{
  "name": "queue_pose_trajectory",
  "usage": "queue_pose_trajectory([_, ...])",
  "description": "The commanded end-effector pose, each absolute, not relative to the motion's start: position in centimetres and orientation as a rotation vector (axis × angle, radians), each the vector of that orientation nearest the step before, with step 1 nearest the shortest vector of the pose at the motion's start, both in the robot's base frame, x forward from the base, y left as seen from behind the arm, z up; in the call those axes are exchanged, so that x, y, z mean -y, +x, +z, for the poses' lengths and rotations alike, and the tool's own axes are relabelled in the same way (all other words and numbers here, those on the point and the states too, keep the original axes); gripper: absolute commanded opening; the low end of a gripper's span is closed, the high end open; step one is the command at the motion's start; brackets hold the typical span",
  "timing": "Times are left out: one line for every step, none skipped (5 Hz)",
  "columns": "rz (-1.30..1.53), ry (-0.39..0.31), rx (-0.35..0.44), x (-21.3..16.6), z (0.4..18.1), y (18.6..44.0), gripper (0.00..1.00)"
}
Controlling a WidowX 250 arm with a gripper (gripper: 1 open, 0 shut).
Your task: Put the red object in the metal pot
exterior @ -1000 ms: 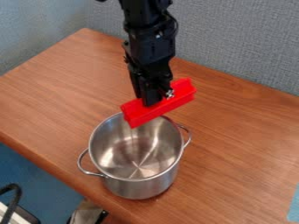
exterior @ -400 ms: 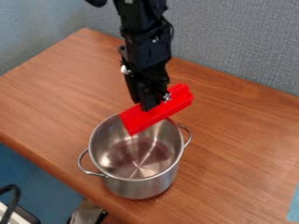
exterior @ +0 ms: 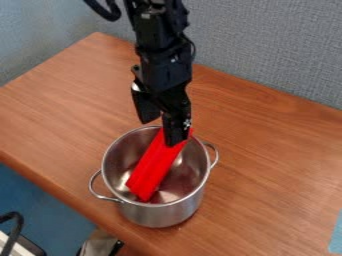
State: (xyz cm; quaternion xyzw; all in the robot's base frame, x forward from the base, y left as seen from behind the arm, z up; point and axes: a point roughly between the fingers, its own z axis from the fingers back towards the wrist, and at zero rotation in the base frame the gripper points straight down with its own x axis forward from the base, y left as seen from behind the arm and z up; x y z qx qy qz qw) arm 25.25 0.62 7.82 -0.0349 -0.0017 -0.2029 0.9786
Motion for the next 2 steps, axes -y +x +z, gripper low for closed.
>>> queue_pose_trajectory([-0.409,-0.054,0.033,-0.60,8.73,25.02,1.00])
queue_pose_trajectory([-0.409,-0.053,0.022,-0.48,8.52,24.67,1.00])
